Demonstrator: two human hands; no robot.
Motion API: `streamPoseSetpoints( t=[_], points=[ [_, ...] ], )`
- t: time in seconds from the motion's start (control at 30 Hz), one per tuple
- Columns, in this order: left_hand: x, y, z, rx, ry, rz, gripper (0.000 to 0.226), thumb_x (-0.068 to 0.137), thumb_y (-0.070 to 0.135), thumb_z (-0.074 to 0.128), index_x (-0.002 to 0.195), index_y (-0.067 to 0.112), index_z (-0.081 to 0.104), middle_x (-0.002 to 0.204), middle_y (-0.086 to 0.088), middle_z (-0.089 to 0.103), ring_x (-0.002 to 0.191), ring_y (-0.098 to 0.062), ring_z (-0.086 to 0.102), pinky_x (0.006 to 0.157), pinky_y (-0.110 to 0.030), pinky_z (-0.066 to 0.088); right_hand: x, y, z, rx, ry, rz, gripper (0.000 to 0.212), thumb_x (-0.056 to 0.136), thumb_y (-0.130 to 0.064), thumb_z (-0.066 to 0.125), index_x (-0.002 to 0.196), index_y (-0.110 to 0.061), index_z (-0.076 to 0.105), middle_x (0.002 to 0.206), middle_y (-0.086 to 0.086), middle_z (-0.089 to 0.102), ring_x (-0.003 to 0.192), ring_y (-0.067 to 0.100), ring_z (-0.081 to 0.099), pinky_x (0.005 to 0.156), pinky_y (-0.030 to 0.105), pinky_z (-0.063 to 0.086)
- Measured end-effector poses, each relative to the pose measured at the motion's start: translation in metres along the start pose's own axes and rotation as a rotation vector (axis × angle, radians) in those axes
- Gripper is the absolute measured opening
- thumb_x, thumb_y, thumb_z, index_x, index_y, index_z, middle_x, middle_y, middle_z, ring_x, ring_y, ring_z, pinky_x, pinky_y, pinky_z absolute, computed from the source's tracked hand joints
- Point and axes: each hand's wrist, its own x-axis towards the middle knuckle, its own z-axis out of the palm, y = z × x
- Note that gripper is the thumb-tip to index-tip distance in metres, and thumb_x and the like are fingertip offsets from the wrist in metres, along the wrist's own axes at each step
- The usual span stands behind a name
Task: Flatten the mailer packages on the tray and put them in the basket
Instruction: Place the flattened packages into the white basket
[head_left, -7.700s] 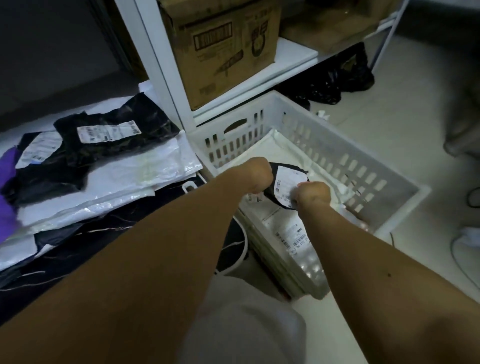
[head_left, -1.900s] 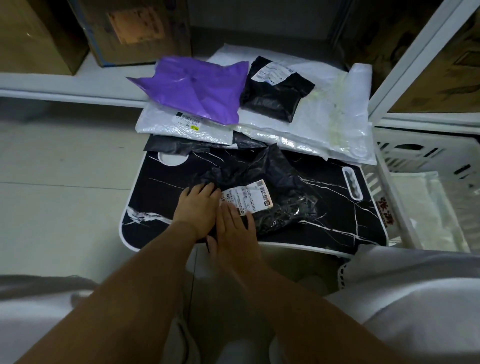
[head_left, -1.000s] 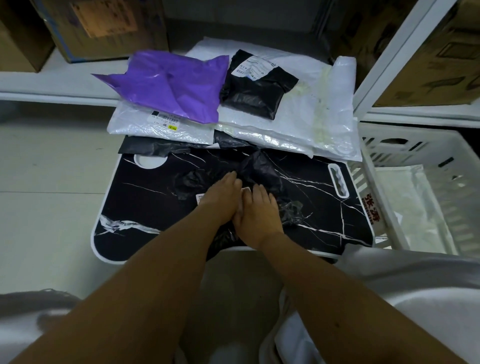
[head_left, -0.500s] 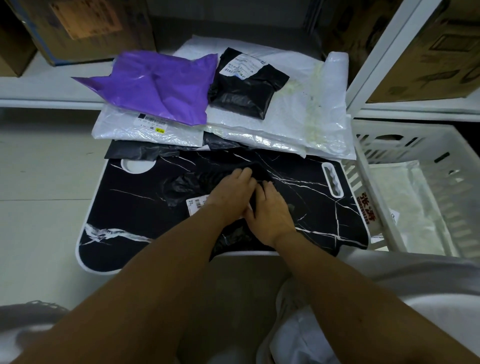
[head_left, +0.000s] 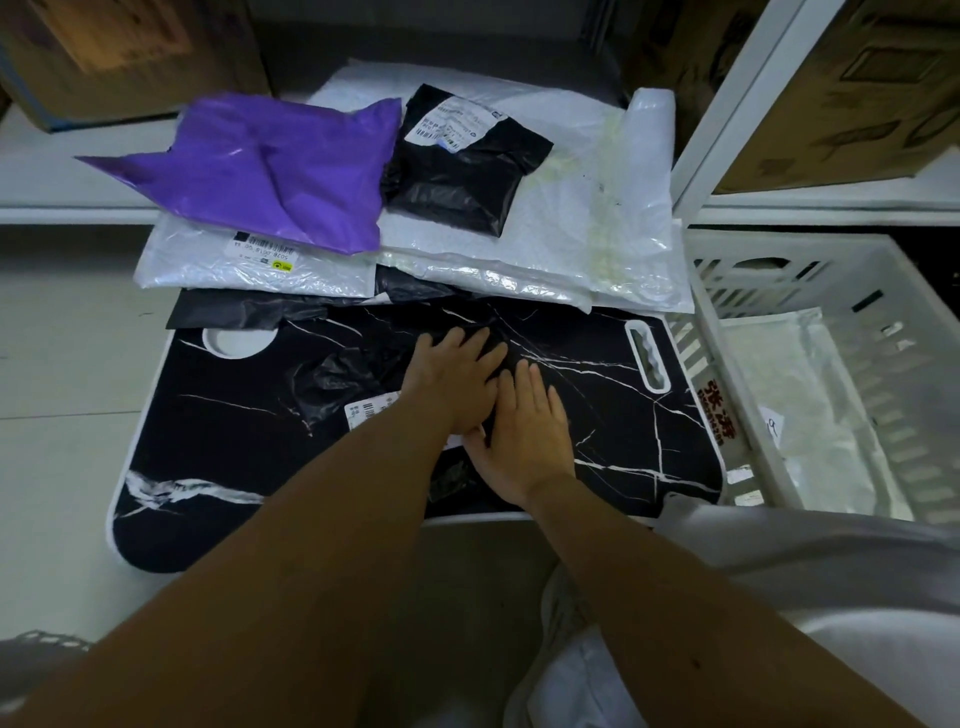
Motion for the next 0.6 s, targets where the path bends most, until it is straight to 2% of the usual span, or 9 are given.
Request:
streamPoseSetpoints(
  t=[0.07, 0.17, 0.3, 0.37, 0.4, 0.47, 0.53, 0.6],
  points=[
    [-0.001, 0.0, 0.008, 0.017, 0.025, -0.036, 0.055, 0.098, 0.052, 0.011, 0.151, 0.038, 0.006, 0.161, -0.001, 0.001, 0.144, -0.026, 0.011, 0.113, -0.052, 0.015, 0.0, -0.001, 0.001, -0.025, 0.0, 0.008, 0.082, 0.093, -0.06, 0.024, 0.154, -0.008, 0.006, 0.162, 0.01, -0.002, 0.149, 0.02, -0.01, 0.121, 0.041, -0.003],
    [-0.001, -0.002, 0.015, -0.101, -0.063, -0.142, 0.055, 0.095, 0.06, 0.006, 0.148, 0.047, -0.003, 0.16, -0.005, -0.013, 0.147, -0.027, -0.01, 0.115, -0.056, -0.001, 0.0, -0.001, -0.001, -0.026, -0.011, 0.006, 0.083, 0.093, -0.061, 0.023, 0.154, -0.008, 0.004, 0.162, 0.009, -0.004, 0.149, 0.019, -0.011, 0.121, 0.041, -0.003],
    [-0.001, -0.008, 0.015, -0.259, -0.103, -0.132, 0.055, 0.098, 0.055, 0.011, 0.15, 0.042, -0.002, 0.159, -0.005, -0.017, 0.147, -0.024, -0.015, 0.116, -0.053, -0.004, 0.0, -0.001, -0.002, -0.003, -0.008, -0.001, 0.077, 0.096, -0.057, 0.025, 0.154, -0.01, 0.007, 0.162, 0.009, -0.003, 0.149, 0.019, -0.01, 0.121, 0.042, -0.002],
    [-0.005, -0.016, 0.015, -0.321, -0.044, -0.111, 0.052, 0.102, 0.046, 0.018, 0.152, 0.035, 0.006, 0.161, -0.008, -0.005, 0.148, -0.024, -0.004, 0.117, -0.049, 0.002, 0.001, -0.001, 0.0, 0.013, 0.01, 0.002, 0.07, 0.098, -0.052, 0.026, 0.154, -0.011, 0.013, 0.162, 0.009, 0.001, 0.149, 0.02, -0.005, 0.121, 0.042, 0.0],
    [-0.008, -0.022, 0.014, -0.332, 0.018, -0.134, 0.05, 0.103, 0.041, 0.022, 0.151, 0.03, 0.013, 0.159, -0.011, 0.009, 0.147, -0.025, 0.008, 0.117, -0.047, 0.008, 0.003, -0.002, -0.001, 0.021, 0.025, 0.009, 0.066, 0.099, -0.049, 0.029, 0.152, -0.012, 0.019, 0.162, 0.009, 0.008, 0.149, 0.021, 0.001, 0.121, 0.042, 0.003],
    [-0.016, -0.038, 0.011, -0.249, 0.161, -0.285, 0.04, 0.102, 0.03, 0.032, 0.141, 0.02, 0.032, 0.143, -0.011, 0.041, 0.134, -0.028, 0.036, 0.115, -0.049, 0.017, 0.01, -0.004, -0.006, 0.054, 0.103, 0.059, 0.05, 0.099, -0.043, 0.035, 0.14, -0.015, 0.039, 0.151, 0.008, 0.032, 0.141, 0.022, 0.025, 0.117, 0.042, 0.018],
    [-0.026, -0.056, 0.008, -0.156, 0.184, -0.459, 0.031, 0.098, 0.024, 0.04, 0.128, 0.017, 0.042, 0.127, -0.008, 0.05, 0.124, -0.028, 0.044, 0.114, -0.055, 0.017, 0.024, -0.008, -0.02, 0.125, 0.206, 0.167, 0.036, 0.099, -0.038, 0.038, 0.125, -0.015, 0.049, 0.13, 0.007, 0.049, 0.123, 0.023, 0.042, 0.103, 0.043, 0.033],
    [-0.031, -0.069, 0.006, -0.108, 0.103, -0.544, 0.031, 0.097, 0.024, 0.043, 0.127, 0.016, 0.044, 0.127, -0.008, 0.05, 0.126, -0.028, 0.041, 0.113, -0.058, 0.016, 0.042, -0.012, -0.035, 0.195, 0.264, 0.271, 0.036, 0.1, -0.038, 0.04, 0.123, -0.013, 0.05, 0.124, 0.009, 0.051, 0.116, 0.026, 0.046, 0.095, 0.045, 0.038]
  ],
)
